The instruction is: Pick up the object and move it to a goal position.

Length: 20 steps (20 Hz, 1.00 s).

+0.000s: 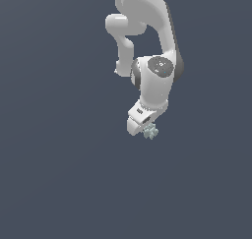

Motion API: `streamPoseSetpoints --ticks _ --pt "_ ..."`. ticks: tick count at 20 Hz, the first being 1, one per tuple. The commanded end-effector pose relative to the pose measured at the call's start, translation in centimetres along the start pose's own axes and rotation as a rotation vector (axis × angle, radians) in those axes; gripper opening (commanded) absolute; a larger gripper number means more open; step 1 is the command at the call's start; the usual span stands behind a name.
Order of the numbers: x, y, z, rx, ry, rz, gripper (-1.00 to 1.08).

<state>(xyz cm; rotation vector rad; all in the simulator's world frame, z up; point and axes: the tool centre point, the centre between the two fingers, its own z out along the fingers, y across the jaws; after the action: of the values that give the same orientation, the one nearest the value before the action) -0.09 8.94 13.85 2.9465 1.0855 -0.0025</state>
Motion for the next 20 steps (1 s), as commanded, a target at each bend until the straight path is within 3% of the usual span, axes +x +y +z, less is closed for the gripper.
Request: streamPoseSetpoints --ticks 1,11,20 --pt "-0.7 -1.1 -2.1 -0.001 0.000 0.000 -1.00" --pt "-2.8 -4.9 -9.2 -0.001 0.001 0.000 -1.00" --pt "-3.5 -6.4 -12.3 0.001 0.002 0.000 -1.00"
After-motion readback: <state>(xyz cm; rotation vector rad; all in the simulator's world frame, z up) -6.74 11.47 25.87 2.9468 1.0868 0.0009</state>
